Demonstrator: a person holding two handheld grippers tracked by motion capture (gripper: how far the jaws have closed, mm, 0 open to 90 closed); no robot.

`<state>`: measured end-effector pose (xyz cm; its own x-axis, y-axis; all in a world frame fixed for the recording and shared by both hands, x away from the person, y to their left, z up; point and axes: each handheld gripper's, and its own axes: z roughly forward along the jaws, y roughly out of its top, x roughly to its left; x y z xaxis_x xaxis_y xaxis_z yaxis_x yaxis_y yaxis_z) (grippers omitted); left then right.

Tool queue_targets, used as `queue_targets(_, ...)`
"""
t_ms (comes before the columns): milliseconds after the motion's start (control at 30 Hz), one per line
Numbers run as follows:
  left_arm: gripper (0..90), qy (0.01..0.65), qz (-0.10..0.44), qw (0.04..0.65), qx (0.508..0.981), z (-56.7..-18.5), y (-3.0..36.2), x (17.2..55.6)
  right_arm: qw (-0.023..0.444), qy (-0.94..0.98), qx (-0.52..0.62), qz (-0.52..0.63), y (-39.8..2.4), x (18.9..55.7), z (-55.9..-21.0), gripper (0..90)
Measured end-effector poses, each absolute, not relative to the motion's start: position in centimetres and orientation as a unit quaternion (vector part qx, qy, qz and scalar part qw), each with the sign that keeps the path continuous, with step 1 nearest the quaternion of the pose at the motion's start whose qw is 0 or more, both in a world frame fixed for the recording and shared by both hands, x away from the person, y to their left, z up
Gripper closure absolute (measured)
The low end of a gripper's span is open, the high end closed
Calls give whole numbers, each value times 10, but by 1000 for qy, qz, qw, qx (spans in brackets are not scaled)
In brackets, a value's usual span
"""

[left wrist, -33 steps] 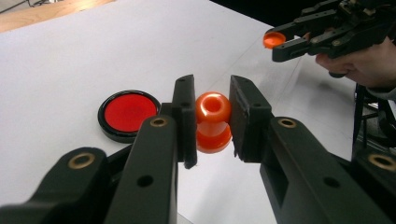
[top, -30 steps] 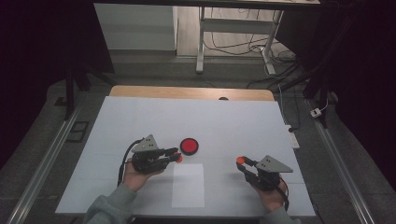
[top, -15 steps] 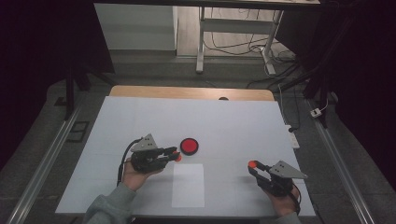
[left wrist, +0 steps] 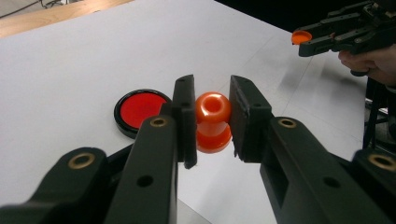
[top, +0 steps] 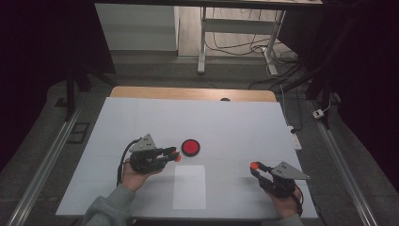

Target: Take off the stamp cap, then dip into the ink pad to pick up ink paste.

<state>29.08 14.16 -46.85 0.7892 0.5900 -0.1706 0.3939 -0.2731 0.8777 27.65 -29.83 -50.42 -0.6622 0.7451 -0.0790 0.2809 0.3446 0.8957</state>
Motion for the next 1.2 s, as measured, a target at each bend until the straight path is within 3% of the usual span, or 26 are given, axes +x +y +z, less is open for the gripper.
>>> queue_targets(467, 729, 295, 107, 503, 805, -445, 124, 302, 246, 778, 327, 477, -301, 277, -502, 646)
queue_targets(1200, 729, 310, 108, 475, 817, -448, 114, 332, 246, 776, 332, 477, -303, 277, -503, 646)
